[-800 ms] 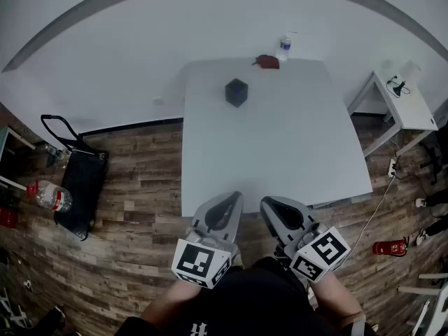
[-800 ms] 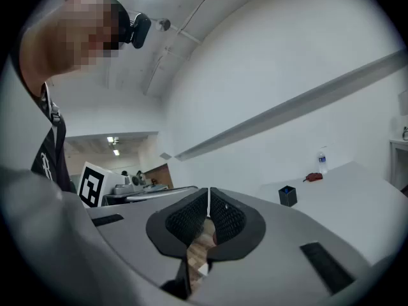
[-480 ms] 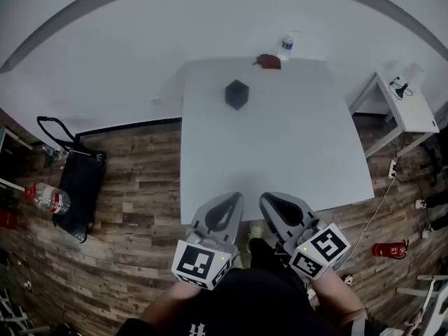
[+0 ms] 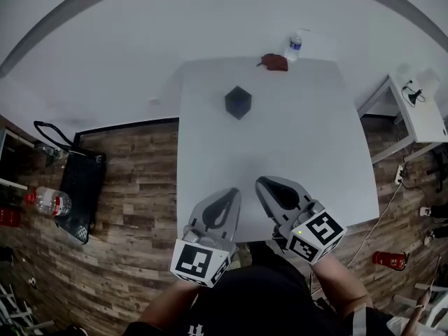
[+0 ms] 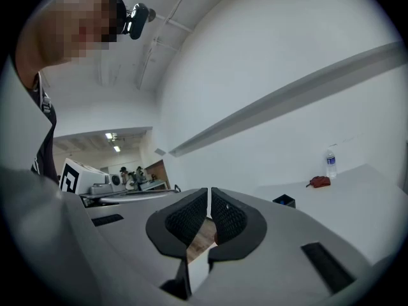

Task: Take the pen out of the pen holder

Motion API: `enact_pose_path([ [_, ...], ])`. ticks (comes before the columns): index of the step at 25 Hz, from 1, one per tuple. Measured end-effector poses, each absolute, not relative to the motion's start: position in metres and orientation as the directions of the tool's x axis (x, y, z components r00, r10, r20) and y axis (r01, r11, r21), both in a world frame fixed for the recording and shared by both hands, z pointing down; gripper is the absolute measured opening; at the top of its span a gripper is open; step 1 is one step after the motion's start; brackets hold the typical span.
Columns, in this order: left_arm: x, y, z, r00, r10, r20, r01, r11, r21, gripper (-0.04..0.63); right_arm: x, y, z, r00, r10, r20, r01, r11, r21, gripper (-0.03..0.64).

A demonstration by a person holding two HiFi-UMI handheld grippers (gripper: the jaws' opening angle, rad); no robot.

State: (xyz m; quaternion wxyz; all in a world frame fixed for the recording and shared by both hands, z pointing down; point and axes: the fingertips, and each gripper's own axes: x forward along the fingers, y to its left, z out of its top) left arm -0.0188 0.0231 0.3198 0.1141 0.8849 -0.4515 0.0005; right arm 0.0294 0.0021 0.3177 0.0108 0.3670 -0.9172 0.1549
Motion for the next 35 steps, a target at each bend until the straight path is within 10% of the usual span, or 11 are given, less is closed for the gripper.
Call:
enact_pose_path([
  [35, -0.02, -0.189, 0.408, 0.428, -0.874, 0.23, -0.894, -0.373, 0.248, 0.008, 0.015, -0.315, 0.559, -0.65, -0.613, 0.45, -0.725, 0.678, -0.123, 0.086],
])
